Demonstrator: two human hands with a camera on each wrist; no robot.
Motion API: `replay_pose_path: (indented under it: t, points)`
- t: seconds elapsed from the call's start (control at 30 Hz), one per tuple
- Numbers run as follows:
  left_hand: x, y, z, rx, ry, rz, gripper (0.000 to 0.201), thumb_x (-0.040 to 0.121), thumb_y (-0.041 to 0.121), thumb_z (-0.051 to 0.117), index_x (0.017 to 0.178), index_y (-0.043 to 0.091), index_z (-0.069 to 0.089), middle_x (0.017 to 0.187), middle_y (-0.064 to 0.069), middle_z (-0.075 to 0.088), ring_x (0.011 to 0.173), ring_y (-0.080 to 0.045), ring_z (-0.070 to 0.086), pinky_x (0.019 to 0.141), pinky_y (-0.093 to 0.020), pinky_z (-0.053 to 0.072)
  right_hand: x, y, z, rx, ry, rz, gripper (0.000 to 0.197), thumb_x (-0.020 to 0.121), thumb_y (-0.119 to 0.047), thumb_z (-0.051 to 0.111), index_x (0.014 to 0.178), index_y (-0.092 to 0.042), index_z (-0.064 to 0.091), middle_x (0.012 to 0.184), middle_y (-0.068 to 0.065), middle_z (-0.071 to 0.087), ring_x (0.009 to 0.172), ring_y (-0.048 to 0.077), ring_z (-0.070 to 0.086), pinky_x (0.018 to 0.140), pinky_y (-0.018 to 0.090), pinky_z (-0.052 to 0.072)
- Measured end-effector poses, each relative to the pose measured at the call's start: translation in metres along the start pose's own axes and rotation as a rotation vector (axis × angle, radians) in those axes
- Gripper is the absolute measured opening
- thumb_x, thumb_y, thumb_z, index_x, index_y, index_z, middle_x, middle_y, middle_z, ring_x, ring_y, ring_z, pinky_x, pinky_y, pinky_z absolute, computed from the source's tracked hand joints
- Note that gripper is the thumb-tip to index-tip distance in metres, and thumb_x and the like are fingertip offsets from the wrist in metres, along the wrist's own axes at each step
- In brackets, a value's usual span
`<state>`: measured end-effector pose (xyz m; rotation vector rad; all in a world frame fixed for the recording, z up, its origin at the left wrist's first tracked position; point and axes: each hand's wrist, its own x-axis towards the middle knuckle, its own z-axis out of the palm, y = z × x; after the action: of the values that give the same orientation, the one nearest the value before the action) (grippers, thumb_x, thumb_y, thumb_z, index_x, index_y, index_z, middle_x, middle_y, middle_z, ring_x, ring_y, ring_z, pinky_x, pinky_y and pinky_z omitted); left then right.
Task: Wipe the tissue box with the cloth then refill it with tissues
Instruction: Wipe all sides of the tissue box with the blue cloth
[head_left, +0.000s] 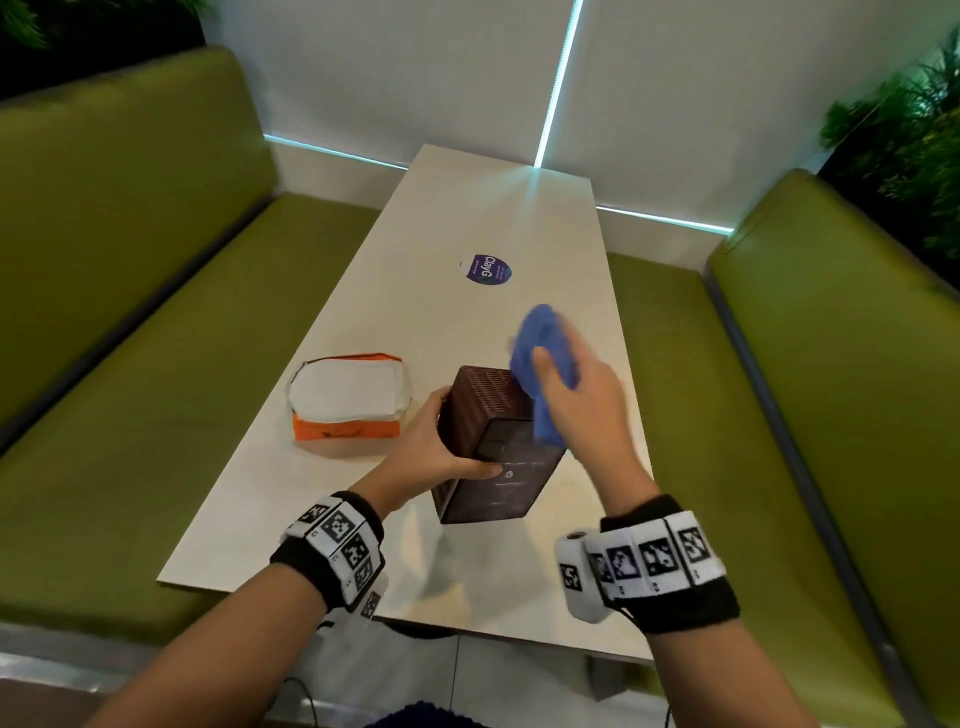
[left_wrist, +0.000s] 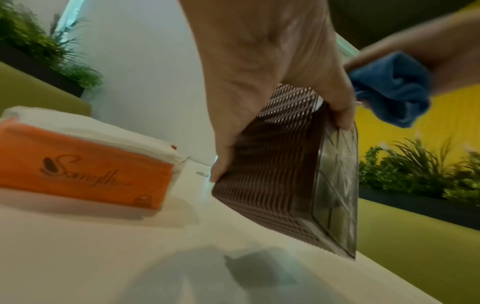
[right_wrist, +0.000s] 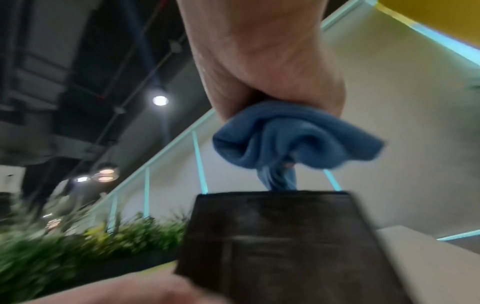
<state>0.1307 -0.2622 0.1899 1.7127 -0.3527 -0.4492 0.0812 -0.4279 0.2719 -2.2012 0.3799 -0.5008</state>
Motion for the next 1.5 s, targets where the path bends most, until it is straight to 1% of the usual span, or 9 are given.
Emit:
replay_pose_path:
  t: [0.13, 0.37, 0.57, 0.73, 0.97, 1.17, 1.27, 1.37, 1.5]
  points:
    - [-0.003, 0.002, 0.010, -0.025, 0.043, 0.053, 0.087, 0.055, 0.017, 0.095, 0.127, 0.028, 0.047, 0.116, 0.016, 0.062, 0.106, 0.000, 0.061, 0.092, -0.030, 0.053, 0.002, -0.010, 0.034, -0.424, -0.293, -0.104, 0.040, 0.099, -0.043, 0.035, 0.135, -0.037, 0.052, 0.149, -0.006, 0.044, 0.142, 0.021, 0.029, 0.113, 0.044, 0.028]
    - [-0.013, -0.001, -0.001, -0.018, 0.071, 0.071, 0.091, 0.043, 0.036, 0.091, 0.122, 0.043, 0.046, 0.119, 0.015, 0.060, 0.106, 0.004, 0.058, 0.091, -0.027, 0.053, 0.025, 0.005, 0.011, -0.205, -0.262, 0.177, 0.037, 0.097, -0.044, 0.034, 0.112, -0.034, 0.066, 0.116, 0.001, 0.068, 0.107, 0.023, 0.060, 0.081, 0.028, 0.041]
    - [-0.007, 0.004, 0.002, -0.041, 0.067, 0.094, 0.078, 0.054, 0.006, 0.093, 0.111, 0.042, 0.052, 0.112, 0.012, 0.067, 0.103, -0.004, 0.066, 0.088, -0.031, 0.055, -0.004, -0.026, 0.046, -0.452, -0.281, -0.060, 0.045, 0.099, -0.042, 0.034, 0.139, -0.028, 0.047, 0.154, -0.005, 0.035, 0.140, 0.019, 0.035, 0.110, 0.036, 0.031]
    - [-0.007, -0.003, -0.004, 0.103, 0.106, 0.092, 0.099, 0.048, 0.030, 0.093, 0.132, 0.035, 0.041, 0.126, 0.008, 0.056, 0.115, -0.011, 0.057, 0.098, -0.040, 0.051, 0.023, 0.000, 0.022, -0.198, -0.358, 0.238, 0.041, 0.096, -0.050, 0.037, 0.129, -0.033, 0.054, 0.138, 0.004, 0.055, 0.125, 0.026, 0.051, 0.098, 0.034, 0.039]
    - [-0.003, 0.005, 0.003, 0.018, 0.109, 0.127, 0.088, 0.046, 0.027, 0.090, 0.122, 0.034, 0.047, 0.119, 0.012, 0.062, 0.109, -0.002, 0.061, 0.092, -0.033, 0.054, -0.013, -0.041, 0.044, -0.288, -0.266, 0.032, 0.043, 0.102, -0.040, 0.032, 0.142, -0.030, 0.045, 0.152, -0.002, 0.039, 0.137, 0.021, 0.041, 0.107, 0.034, 0.034]
    - [-0.005, -0.001, -0.003, 0.099, 0.164, 0.110, 0.108, 0.046, 0.034, 0.091, 0.139, 0.025, 0.037, 0.129, 0.005, 0.053, 0.119, -0.014, 0.054, 0.099, -0.041, 0.050, 0.021, -0.016, 0.015, -0.178, -0.194, 0.326, 0.040, 0.102, -0.036, 0.033, 0.108, -0.014, 0.065, 0.119, 0.016, 0.065, 0.109, 0.034, 0.059, 0.085, 0.034, 0.043]
    - [-0.002, 0.004, -0.002, 0.094, 0.149, 0.126, 0.102, 0.046, 0.031, 0.092, 0.134, 0.025, 0.041, 0.126, 0.004, 0.056, 0.115, -0.014, 0.057, 0.096, -0.043, 0.052, 0.000, -0.035, 0.030, -0.262, -0.230, 0.184, 0.041, 0.103, -0.036, 0.031, 0.133, -0.022, 0.054, 0.144, 0.007, 0.049, 0.126, 0.028, 0.050, 0.096, 0.034, 0.039]
    - [-0.002, 0.009, 0.000, 0.101, 0.153, 0.182, 0.091, 0.047, 0.031, 0.091, 0.126, 0.026, 0.046, 0.123, 0.002, 0.058, 0.111, -0.014, 0.058, 0.094, -0.040, 0.053, -0.019, -0.045, 0.043, -0.205, -0.228, 0.023, 0.042, 0.103, -0.040, 0.033, 0.141, -0.029, 0.046, 0.152, -0.003, 0.040, 0.135, 0.021, 0.042, 0.105, 0.034, 0.035]
    - [-0.011, 0.008, -0.007, 0.129, 0.167, 0.166, 0.108, 0.047, 0.034, 0.087, 0.141, 0.022, 0.034, 0.129, 0.008, 0.046, 0.114, -0.007, 0.048, 0.091, -0.021, 0.042, 0.009, -0.019, 0.020, -0.164, -0.195, 0.270, 0.043, 0.102, -0.040, 0.033, 0.121, -0.016, 0.062, 0.127, 0.013, 0.061, 0.115, 0.032, 0.056, 0.091, 0.035, 0.043]
